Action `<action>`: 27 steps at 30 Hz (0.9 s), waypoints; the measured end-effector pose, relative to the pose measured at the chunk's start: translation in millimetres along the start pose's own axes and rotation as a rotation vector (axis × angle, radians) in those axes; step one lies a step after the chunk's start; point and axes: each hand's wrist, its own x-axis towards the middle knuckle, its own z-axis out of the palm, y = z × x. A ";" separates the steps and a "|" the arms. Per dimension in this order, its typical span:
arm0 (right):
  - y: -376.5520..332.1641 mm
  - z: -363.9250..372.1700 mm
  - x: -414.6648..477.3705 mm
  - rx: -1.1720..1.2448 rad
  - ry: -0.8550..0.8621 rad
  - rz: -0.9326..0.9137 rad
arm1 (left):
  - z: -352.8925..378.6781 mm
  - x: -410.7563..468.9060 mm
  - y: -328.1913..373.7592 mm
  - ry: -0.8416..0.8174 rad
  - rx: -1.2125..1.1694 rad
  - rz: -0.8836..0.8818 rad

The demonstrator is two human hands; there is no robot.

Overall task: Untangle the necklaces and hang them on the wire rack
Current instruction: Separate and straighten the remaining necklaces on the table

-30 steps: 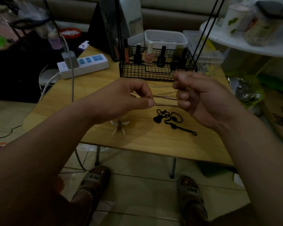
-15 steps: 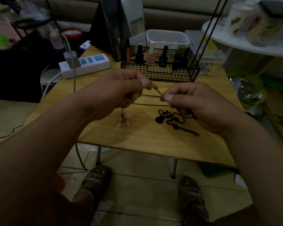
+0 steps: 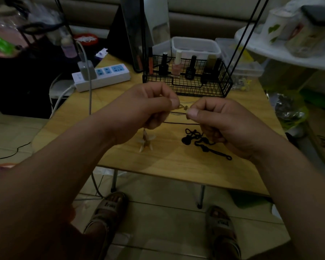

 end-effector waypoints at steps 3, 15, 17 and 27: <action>0.8 -0.3 2.4 0.106 0.050 -0.006 | -0.1 0.1 -0.2 -0.005 -0.033 -0.010; 3.3 -1.1 2.9 0.084 -0.017 -0.003 | -1.4 2.0 -2.0 -0.004 0.020 -0.032; 3.4 -2.5 3.7 0.096 0.012 0.004 | -0.2 2.8 -3.6 -0.016 0.043 -0.028; 4.7 1.8 5.2 0.038 0.002 0.013 | 1.0 9.7 -3.5 0.059 -0.057 0.003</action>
